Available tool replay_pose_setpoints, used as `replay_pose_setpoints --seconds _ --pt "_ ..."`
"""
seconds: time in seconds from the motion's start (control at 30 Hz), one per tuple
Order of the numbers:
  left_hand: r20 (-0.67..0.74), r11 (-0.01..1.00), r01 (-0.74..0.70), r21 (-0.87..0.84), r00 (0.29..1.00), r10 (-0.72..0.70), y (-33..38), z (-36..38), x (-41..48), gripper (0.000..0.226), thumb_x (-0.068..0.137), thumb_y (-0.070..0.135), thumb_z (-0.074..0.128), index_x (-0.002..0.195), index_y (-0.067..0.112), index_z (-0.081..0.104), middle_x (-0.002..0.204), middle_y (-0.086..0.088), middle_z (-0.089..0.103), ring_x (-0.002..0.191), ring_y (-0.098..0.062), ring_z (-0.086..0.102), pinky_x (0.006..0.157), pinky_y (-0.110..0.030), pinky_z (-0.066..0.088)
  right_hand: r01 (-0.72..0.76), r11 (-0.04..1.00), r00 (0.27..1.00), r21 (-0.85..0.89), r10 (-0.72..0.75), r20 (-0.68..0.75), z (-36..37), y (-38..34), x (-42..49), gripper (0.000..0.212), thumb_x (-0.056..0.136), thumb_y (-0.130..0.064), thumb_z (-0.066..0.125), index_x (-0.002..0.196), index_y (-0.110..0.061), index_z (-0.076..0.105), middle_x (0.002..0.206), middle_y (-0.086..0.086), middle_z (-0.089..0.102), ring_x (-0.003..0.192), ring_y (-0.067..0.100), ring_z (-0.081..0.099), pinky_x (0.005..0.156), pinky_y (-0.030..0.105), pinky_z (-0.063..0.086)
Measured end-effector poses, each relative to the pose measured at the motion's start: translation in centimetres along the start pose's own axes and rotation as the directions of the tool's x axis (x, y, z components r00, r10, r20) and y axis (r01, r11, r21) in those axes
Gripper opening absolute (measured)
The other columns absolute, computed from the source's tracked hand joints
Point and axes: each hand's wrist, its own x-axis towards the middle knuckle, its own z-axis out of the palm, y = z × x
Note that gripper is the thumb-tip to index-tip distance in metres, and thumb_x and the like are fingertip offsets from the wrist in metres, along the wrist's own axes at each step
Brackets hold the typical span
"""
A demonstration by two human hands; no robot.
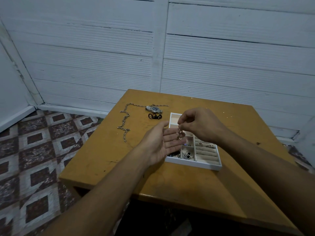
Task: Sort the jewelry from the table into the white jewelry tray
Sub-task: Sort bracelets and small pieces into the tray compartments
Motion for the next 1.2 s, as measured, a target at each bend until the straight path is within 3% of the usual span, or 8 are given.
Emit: replay_pose_setpoints --seconds 0.13,0.33,0.47,0.63,1.07,1.2 --pt "0.02 0.999 0.032 0.018 0.999 -0.032 0.0 0.5 0.7 0.047 0.099 0.039 0.04 0.12 0.001 0.057 0.108 -0.019 0.07 0.097 -0.03 0.07 0.08 -0.035 0.057 -0.038 0.999 0.999 0.009 0.039 -0.025 0.0 1.1 0.1 0.005 0.081 -0.018 0.075 0.082 -0.022 0.072 0.077 -0.007 0.069 0.075 0.008 0.063 0.071 0.024 0.049" --pt "0.029 0.996 0.044 0.076 0.998 -0.047 0.0 1.1 1.4 0.046 0.099 0.039 0.041 0.118 0.001 0.059 0.098 -0.017 0.073 0.084 -0.025 0.072 0.068 -0.031 0.059 -0.076 0.997 0.996 0.023 0.077 -0.047 0.0 2.5 0.1 0.005 0.082 -0.019 0.074 0.087 -0.019 0.073 0.08 -0.004 0.07 0.074 0.007 0.064 0.064 0.016 0.045" --pt "0.016 0.988 0.033 0.152 0.999 -0.036 0.1 1.3 1.8 0.043 0.1 0.039 0.039 0.11 0.003 0.061 0.095 -0.015 0.073 0.088 -0.026 0.071 0.08 -0.033 0.056 -0.095 0.994 0.994 0.045 0.097 -0.046 0.2 3.1 0.0 0.004 0.084 -0.018 0.073 0.088 -0.017 0.073 0.08 -0.003 0.07 0.069 0.004 0.061 0.056 0.01 0.041" --pt "-0.016 0.968 0.011 0.249 1.0 -0.007 0.2 1.4 2.2 0.048 0.1 0.038 0.039 0.118 -0.001 0.061 0.104 -0.018 0.072 0.098 -0.029 0.07 0.09 -0.037 0.054 -0.11 0.992 0.993 0.068 0.113 -0.042 0.6 3.8 0.0 0.001 0.084 -0.018 0.072 0.086 -0.017 0.072 0.074 -0.005 0.067 0.063 0.001 0.057 0.049 0.005 0.038" --pt "-0.048 0.923 0.026 0.384 0.999 -0.009 0.9 1.7 2.2 0.044 0.097 0.038 0.048 0.117 0.001 0.061 0.115 -0.019 0.067 0.105 -0.033 0.066 0.091 -0.039 0.053 -0.166 0.981 0.985 0.1 0.17 -0.028 1.3 4.8 -0.2 0.004 0.083 -0.014 0.071 0.082 -0.018 0.071 0.07 -0.004 0.065 0.058 0.003 0.054 0.047 0.006 0.036" --pt "-0.052 0.904 -0.065 0.421 0.994 0.096 0.8 1.5 1.9 0.038 0.097 0.031 0.05 0.113 0.001 0.064 0.108 -0.016 0.07 0.092 -0.028 0.067 0.086 -0.035 0.053 -0.164 0.983 0.986 0.077 0.167 -0.03 1.1 4.7 -0.4 0.004 0.083 -0.015 0.07 0.083 -0.02 0.071 0.07 -0.007 0.065 0.059 0.002 0.054 0.052 0.013 0.038"
